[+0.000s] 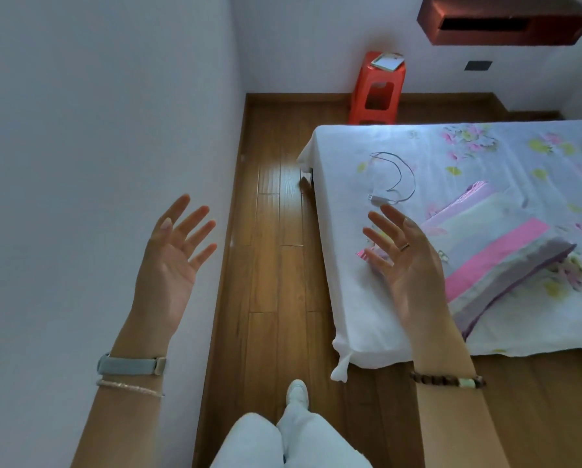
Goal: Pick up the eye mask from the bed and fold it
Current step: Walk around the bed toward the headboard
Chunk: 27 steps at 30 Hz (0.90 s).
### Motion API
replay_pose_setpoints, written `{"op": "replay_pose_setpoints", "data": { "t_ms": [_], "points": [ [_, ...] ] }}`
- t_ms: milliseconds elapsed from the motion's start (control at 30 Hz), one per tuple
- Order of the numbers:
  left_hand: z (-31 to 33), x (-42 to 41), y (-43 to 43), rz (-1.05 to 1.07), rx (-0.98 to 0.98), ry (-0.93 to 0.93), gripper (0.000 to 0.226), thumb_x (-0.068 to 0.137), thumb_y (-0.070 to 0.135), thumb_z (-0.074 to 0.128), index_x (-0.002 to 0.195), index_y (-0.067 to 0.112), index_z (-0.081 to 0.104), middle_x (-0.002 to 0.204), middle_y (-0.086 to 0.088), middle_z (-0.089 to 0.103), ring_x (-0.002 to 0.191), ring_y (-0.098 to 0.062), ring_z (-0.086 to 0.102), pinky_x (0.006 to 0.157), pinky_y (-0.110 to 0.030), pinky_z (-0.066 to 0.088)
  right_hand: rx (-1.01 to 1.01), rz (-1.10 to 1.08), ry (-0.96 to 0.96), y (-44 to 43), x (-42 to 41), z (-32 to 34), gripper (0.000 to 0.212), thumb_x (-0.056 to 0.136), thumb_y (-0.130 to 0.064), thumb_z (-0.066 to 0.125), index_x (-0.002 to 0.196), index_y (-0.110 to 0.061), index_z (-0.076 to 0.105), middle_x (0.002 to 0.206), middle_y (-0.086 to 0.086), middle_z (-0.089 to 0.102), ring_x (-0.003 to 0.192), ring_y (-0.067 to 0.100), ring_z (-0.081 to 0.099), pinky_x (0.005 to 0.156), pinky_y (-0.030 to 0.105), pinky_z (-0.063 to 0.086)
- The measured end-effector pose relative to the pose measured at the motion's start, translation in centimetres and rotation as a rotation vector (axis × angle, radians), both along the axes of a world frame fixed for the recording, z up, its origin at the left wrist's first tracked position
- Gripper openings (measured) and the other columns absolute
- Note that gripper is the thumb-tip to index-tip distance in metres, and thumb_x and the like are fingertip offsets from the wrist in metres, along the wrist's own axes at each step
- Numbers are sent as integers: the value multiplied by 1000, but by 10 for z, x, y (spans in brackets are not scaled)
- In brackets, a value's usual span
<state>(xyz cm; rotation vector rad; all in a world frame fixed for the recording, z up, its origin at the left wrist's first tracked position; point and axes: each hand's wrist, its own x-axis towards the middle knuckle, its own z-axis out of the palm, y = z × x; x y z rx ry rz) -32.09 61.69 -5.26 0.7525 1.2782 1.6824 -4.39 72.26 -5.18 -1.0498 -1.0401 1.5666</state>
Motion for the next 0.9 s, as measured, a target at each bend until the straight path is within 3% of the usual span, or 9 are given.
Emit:
{"op": "replay_pose_setpoints", "data": {
  "t_ms": [100, 200, 633, 767, 900],
  "points": [
    [-3, -10, 38, -10, -19, 9, 50, 99, 38, 26, 144, 26, 41, 147, -4, 52, 131, -22, 54, 110, -49, 38, -10, 7, -26, 41, -14, 0, 52, 87, -45, 46, 131, -22, 61, 133, -1, 67, 119, 17, 66, 104, 44, 47],
    [-7, -25, 75, 1, -27, 11, 49, 99, 37, 26, 145, 26, 41, 146, -4, 53, 131, -23, 54, 111, -50, 37, -10, 24, -37, 79, -30, -2, 46, 87, -46, 46, 125, -28, 64, 132, -2, 67, 119, 17, 66, 101, 41, 48],
    [-24, -126, 308, -28, -41, 21, 53, 97, 39, 29, 146, 24, 39, 147, -5, 51, 132, -22, 53, 112, -51, 36, 2, 35, -114, 295, -124, -22, 44, 89, -51, 40, 125, -35, 59, 137, -6, 63, 124, 18, 62, 110, 48, 43],
    [-14, -164, 396, -54, -50, 39, 56, 95, 41, 31, 147, 22, 39, 147, -4, 52, 132, -21, 54, 112, -50, 37, 8, 0, -146, 367, -162, -15, 57, 78, -71, 53, 124, -38, 60, 136, -8, 64, 123, 16, 63, 107, 44, 47],
    [-4, -192, 471, -89, -37, 58, 57, 93, 41, 33, 146, 22, 39, 146, -4, 53, 131, -21, 54, 112, -48, 38, 3, -58, -153, 432, -190, -9, 45, 88, -53, 43, 125, -36, 60, 135, -8, 65, 122, 16, 64, 109, 47, 46]
  ]
}}
